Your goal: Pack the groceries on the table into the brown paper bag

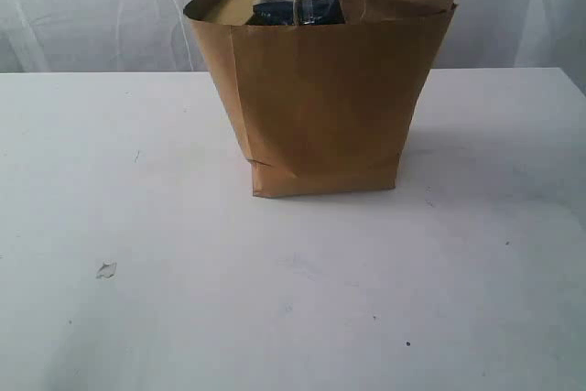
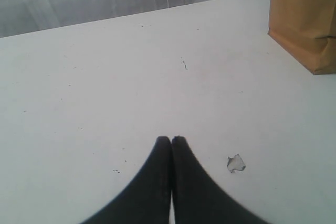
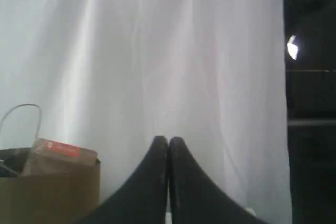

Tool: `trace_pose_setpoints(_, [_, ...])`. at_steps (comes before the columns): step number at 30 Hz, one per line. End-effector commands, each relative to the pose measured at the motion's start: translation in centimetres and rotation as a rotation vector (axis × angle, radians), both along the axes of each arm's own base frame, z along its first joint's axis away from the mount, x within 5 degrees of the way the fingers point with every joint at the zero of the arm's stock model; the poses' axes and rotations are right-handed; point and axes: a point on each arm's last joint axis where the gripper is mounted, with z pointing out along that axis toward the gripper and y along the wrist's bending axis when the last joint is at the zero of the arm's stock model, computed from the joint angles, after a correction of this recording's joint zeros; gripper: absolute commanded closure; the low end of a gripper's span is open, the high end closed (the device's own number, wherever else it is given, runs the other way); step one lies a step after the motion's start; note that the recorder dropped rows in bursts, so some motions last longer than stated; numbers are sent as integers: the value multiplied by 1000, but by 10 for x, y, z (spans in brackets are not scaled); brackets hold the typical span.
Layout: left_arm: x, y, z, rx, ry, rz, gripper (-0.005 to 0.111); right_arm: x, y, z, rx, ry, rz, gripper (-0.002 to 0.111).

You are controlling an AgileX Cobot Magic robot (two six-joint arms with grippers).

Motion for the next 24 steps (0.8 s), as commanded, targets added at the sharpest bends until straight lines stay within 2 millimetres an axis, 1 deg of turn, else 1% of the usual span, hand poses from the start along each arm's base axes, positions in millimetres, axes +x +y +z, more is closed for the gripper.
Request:
trace_pose_setpoints(1, [-1,0,-1,-1,-4,-7,107,12,-10,-54,58,69,-119,108])
trace_pose_setpoints(5, [-1,0,-1,-1,-4,-7,107,14,-10,-100,107,246,-115,108])
trace_pose_setpoints(6, [-1,0,-1,-1,-4,-7,107,13,-9,-105,138,273,-106,108])
trace_pose_setpoints(7, [-1,0,-1,-1,-4,-7,107,12,-9,-107,151,282,-98,108])
trace_pose_setpoints(8, [-1,0,-1,-1,-4,-7,107,11,-7,-115,170,370,-86,108])
trace_pose_setpoints(10, [-1,0,-1,-1,-4,-7,107,8,-7,-125,151,471,-94,108])
trace_pose_setpoints(14, [-1,0,-1,-1,-4,-7,107,0,-12,-133,12,565,-175,108])
trace_pose_setpoints(24, [-1,0,-1,-1,-4,-7,107,-3,-12,-134,35,560,-176,108])
